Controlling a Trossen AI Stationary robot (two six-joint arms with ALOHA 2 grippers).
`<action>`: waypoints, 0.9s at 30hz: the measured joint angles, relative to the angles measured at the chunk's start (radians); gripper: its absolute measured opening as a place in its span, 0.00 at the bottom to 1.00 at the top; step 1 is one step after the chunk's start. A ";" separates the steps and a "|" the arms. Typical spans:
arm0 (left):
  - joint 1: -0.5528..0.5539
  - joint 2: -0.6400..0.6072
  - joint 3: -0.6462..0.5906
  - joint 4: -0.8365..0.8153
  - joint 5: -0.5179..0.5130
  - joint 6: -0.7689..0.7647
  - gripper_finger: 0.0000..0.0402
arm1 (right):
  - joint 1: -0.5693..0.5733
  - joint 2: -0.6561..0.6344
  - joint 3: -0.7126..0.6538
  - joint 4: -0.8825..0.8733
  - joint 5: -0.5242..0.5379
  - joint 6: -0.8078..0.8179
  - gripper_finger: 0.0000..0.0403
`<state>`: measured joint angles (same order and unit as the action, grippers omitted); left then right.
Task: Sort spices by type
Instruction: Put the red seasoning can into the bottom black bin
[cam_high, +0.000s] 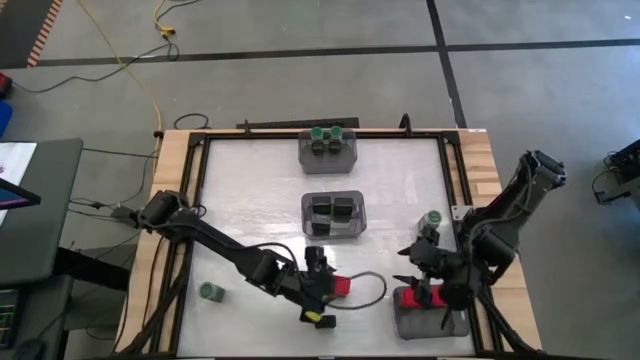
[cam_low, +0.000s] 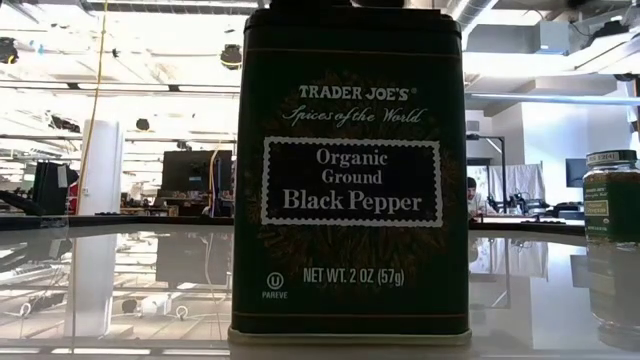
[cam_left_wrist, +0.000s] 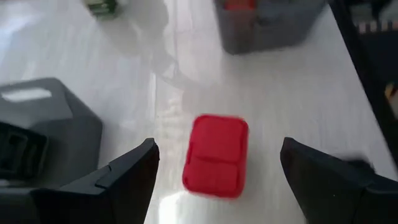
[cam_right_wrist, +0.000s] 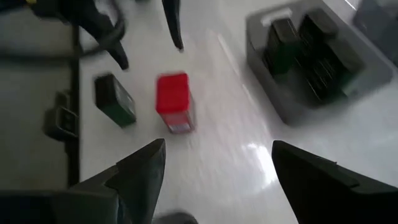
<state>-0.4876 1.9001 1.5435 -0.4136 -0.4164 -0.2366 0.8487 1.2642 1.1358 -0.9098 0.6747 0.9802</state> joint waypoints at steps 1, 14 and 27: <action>-0.006 -0.003 -0.004 -0.007 0.000 0.037 0.80 | -0.015 0.001 0.000 0.031 -0.003 -0.032 0.80; -0.045 -0.208 -0.325 0.174 -0.123 -0.035 0.80 | -0.202 0.219 0.110 0.209 -0.199 -0.303 0.80; -0.048 -0.479 -0.583 0.237 -0.123 -0.072 0.80 | -0.331 0.576 0.349 0.198 -0.389 -0.403 0.80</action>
<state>-0.5356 1.4207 0.9601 -0.1761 -0.5394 -0.3089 0.5174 1.8402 1.4849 -0.7120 0.2857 0.5771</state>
